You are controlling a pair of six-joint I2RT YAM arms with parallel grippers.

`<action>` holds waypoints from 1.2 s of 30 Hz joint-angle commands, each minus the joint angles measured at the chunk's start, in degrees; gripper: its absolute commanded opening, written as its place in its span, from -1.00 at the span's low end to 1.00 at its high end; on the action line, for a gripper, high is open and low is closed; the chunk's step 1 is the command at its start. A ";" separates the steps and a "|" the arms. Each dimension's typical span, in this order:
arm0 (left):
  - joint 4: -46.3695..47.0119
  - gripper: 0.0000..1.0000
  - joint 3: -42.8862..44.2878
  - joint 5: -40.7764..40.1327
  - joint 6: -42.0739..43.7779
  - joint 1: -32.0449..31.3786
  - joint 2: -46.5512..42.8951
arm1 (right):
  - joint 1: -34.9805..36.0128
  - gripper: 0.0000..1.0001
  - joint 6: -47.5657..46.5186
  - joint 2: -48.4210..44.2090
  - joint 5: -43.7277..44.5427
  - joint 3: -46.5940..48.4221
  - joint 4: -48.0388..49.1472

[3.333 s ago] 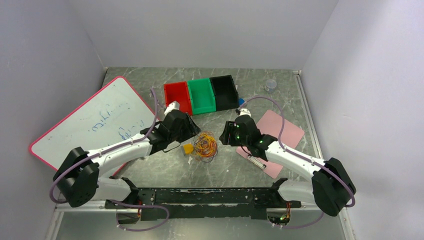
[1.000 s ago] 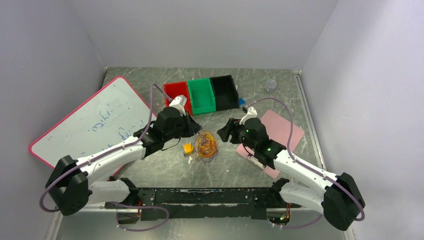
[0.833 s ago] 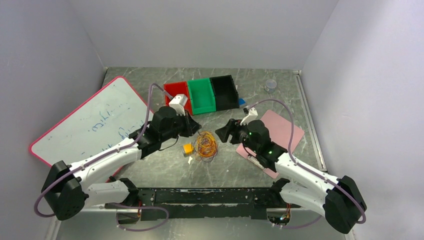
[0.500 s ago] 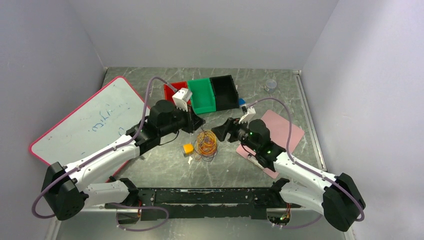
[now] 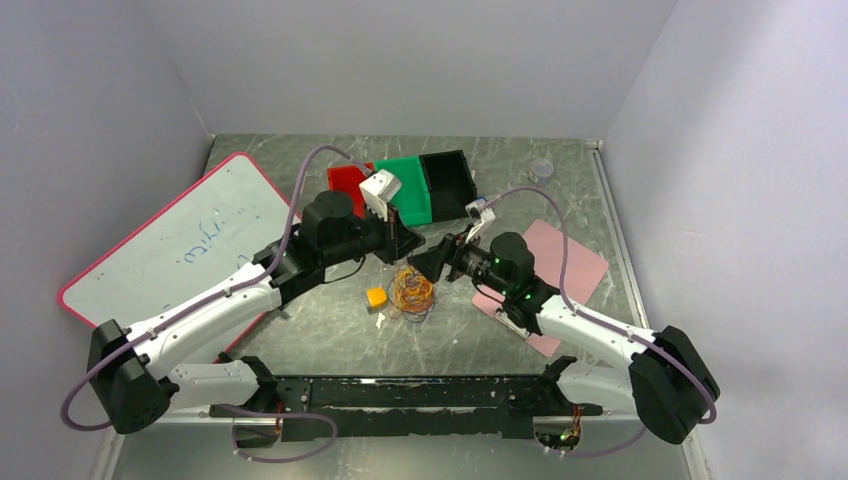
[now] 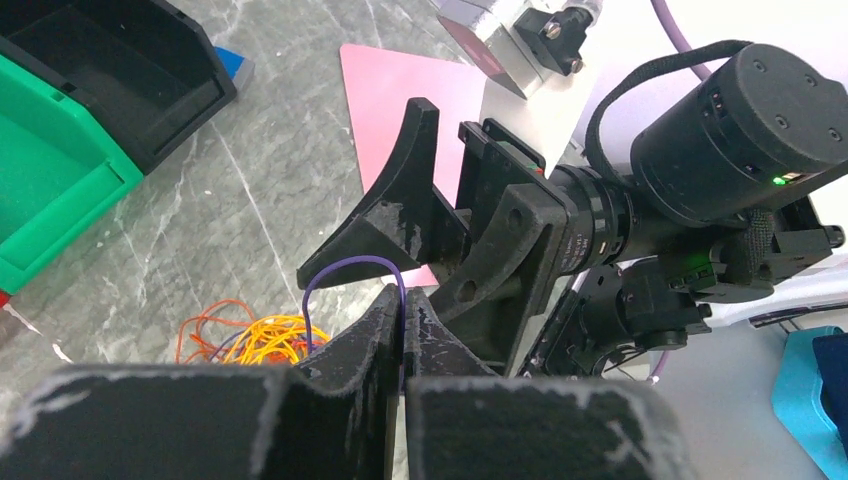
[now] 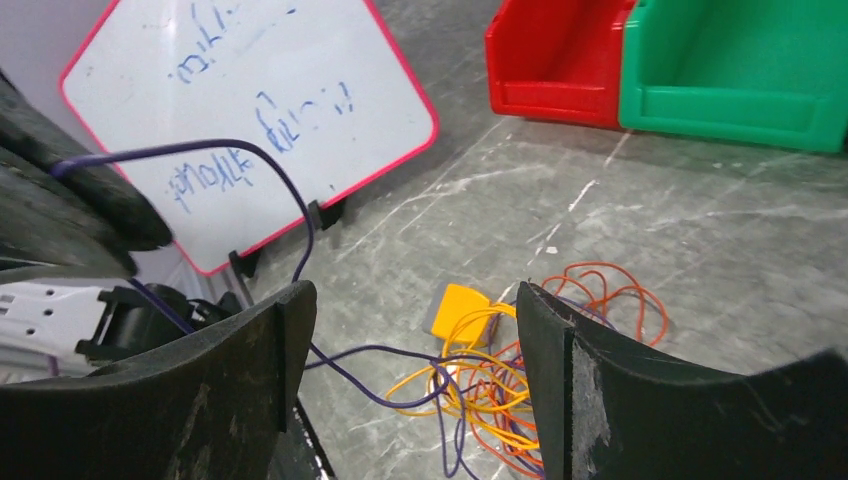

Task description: Untangle the cables

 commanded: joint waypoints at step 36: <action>-17.86 -0.86 43.66 -1.78 3.22 -0.58 11.56 | 1.04 0.27 7.31 21.50 12.34 -2.25 -2.82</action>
